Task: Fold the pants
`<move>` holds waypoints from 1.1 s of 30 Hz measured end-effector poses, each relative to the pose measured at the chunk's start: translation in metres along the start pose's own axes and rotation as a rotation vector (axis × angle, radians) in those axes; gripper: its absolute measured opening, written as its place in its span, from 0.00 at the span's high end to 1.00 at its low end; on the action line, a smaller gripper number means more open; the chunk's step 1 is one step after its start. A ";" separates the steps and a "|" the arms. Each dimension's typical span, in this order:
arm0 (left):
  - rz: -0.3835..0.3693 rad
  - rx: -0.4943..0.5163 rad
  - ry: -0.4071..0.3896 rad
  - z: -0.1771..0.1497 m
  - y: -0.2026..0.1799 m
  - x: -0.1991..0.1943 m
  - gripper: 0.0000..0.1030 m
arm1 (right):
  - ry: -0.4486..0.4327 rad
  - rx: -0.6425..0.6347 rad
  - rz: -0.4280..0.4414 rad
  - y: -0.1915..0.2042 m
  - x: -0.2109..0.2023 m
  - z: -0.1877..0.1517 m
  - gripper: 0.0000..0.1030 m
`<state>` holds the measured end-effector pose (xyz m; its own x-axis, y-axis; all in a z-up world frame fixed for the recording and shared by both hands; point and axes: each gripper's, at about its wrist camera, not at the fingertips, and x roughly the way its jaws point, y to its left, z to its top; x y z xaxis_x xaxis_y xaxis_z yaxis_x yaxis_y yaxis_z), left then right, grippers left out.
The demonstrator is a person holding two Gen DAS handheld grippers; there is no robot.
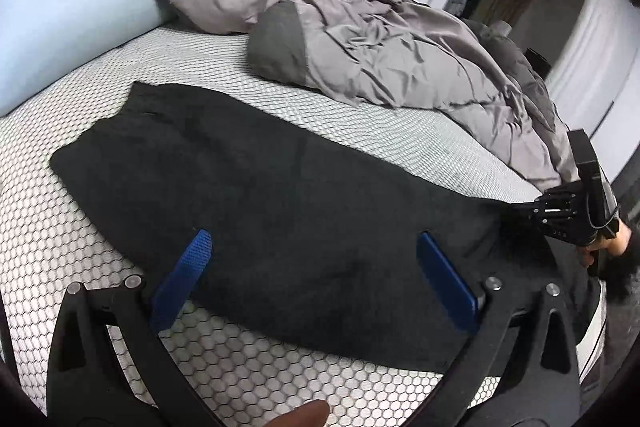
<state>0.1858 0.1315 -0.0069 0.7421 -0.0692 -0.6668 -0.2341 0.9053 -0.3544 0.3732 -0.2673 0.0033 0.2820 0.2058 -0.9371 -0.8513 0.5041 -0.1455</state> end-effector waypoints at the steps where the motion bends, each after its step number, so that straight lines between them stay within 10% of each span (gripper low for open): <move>1: 0.007 -0.007 -0.002 0.000 0.003 -0.002 0.01 | -0.002 0.019 -0.015 -0.006 0.000 0.000 0.99; 8: 0.094 -0.078 0.005 0.004 0.038 -0.016 0.01 | 0.066 0.174 -0.219 -0.022 0.017 -0.014 0.85; 14: 0.160 -0.283 0.070 0.004 0.095 -0.014 0.09 | -0.267 0.532 -0.234 0.003 -0.080 -0.086 0.17; 17: 0.086 -0.394 0.154 -0.003 0.122 0.001 0.27 | -0.452 0.756 -0.244 0.021 -0.131 -0.147 0.14; 23: -0.076 -0.543 0.160 0.005 0.145 0.019 0.47 | -0.555 0.961 -0.281 0.049 -0.168 -0.223 0.11; 31: -0.076 -0.519 0.123 0.003 0.123 0.026 0.49 | -0.636 1.120 -0.242 0.044 -0.179 -0.302 0.11; 33: -0.041 -0.486 0.106 0.009 0.116 0.033 0.95 | -0.642 1.185 -0.237 0.035 -0.180 -0.325 0.11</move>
<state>0.1891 0.2378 -0.0638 0.6947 -0.1655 -0.7000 -0.4907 0.6026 -0.6294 0.1485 -0.5595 0.0633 0.7968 0.2010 -0.5698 0.0389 0.9240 0.3803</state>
